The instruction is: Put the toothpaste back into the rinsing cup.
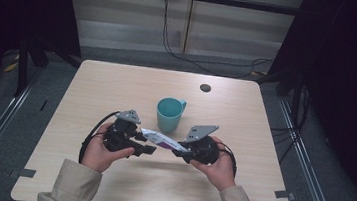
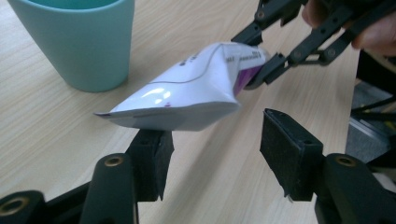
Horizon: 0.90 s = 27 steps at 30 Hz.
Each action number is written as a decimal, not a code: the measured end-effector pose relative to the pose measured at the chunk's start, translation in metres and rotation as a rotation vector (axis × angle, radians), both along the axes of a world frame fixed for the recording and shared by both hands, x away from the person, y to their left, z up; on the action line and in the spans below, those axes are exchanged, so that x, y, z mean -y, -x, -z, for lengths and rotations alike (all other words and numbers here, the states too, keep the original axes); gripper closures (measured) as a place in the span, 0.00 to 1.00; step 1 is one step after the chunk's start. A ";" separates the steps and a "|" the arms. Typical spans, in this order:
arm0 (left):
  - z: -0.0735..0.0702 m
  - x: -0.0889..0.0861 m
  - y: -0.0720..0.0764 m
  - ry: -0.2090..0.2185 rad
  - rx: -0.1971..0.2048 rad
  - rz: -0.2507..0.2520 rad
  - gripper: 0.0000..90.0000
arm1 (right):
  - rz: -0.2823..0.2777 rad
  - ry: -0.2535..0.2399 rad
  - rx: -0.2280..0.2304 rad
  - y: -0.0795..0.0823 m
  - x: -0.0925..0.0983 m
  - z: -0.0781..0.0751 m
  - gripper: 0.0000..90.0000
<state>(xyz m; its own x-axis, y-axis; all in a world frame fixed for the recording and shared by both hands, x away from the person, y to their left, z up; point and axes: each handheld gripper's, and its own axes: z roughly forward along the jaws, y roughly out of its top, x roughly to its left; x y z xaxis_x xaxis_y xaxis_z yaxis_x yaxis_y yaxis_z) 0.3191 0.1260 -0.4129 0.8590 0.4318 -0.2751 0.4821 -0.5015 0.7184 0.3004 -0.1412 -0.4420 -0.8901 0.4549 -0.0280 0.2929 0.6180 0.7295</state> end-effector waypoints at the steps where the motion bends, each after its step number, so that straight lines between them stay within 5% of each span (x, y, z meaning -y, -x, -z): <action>1: 0.000 -0.001 0.000 0.005 0.001 -0.003 0.49 | -0.004 0.002 0.003 0.000 -0.001 0.000 0.75; 20: -0.014 -0.003 -0.002 0.132 0.012 -0.054 0.54 | -0.013 -0.043 0.001 0.004 -0.020 0.002 0.75; 27: -0.023 -0.003 0.000 0.137 0.042 -0.044 0.67 | -0.015 -0.081 -0.007 0.003 -0.025 0.003 0.75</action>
<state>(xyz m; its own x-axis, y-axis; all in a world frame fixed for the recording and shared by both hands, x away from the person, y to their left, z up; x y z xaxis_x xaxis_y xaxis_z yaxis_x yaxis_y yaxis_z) 0.3186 0.1290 -0.3895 0.8522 0.4300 -0.2979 0.4693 -0.3769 0.7985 0.2972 -0.1167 -0.4446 -0.8969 0.4419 0.0146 0.2893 0.5616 0.7752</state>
